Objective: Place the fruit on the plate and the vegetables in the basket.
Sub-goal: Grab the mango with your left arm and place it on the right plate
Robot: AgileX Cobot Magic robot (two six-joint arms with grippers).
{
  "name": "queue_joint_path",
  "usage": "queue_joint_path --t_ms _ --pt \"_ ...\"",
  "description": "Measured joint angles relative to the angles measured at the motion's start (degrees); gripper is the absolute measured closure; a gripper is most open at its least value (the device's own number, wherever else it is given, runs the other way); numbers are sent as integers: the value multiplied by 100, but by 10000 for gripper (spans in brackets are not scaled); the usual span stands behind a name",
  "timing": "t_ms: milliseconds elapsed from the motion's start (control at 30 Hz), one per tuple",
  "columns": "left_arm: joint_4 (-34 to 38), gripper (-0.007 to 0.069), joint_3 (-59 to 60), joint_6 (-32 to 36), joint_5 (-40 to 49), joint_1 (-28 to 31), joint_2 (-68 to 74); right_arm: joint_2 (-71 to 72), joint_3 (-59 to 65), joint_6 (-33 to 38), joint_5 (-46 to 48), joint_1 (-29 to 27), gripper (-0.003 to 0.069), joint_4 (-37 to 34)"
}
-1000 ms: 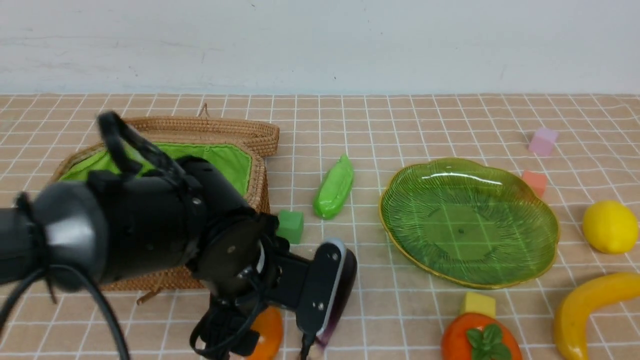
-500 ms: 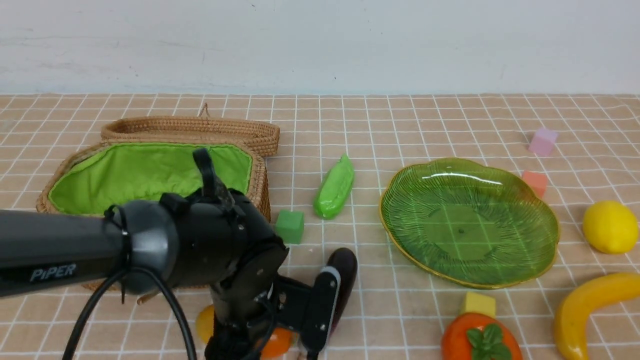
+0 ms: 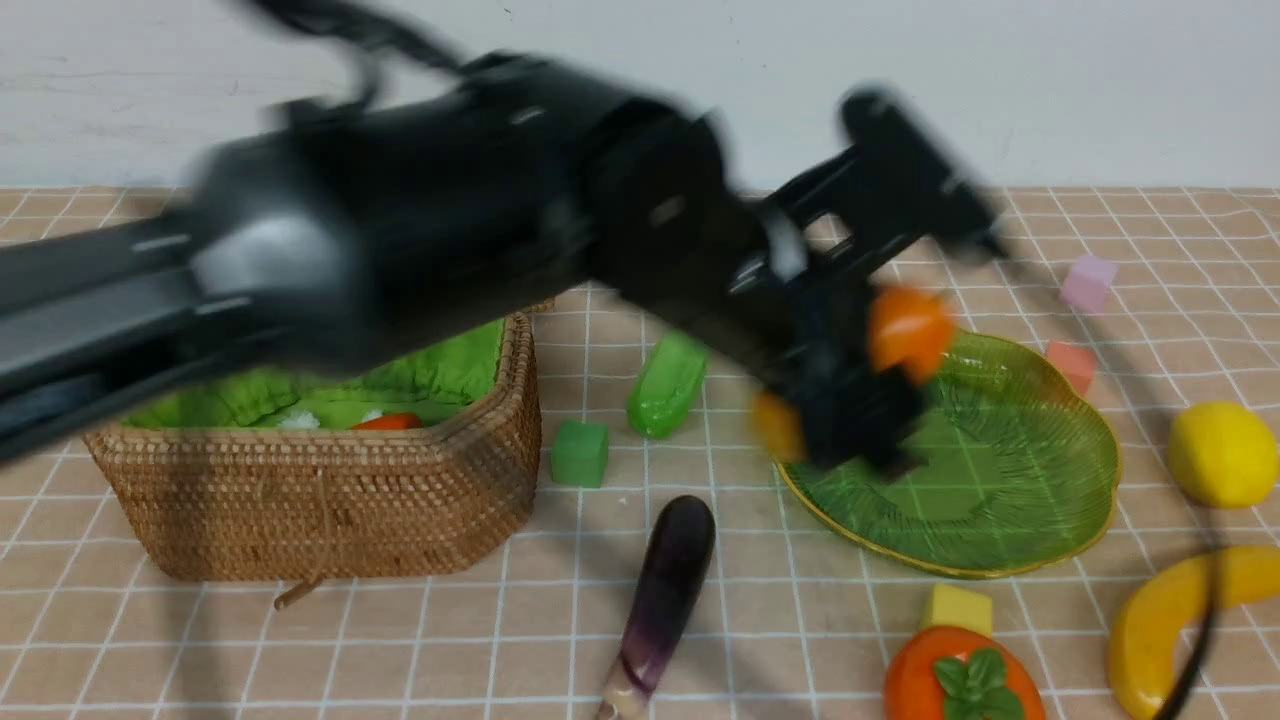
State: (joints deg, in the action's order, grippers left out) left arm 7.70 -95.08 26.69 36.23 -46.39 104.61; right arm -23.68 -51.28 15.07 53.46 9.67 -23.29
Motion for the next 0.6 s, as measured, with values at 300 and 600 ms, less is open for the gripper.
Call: queue_joint_path --t_ms 300,600 --pt "240 103 -2669 -91 -23 50 3008 0 0 -566 157 0 503 254" --pt "474 -24 -2913 -262 -87 246 3362 0 0 -593 501 0 497 254"
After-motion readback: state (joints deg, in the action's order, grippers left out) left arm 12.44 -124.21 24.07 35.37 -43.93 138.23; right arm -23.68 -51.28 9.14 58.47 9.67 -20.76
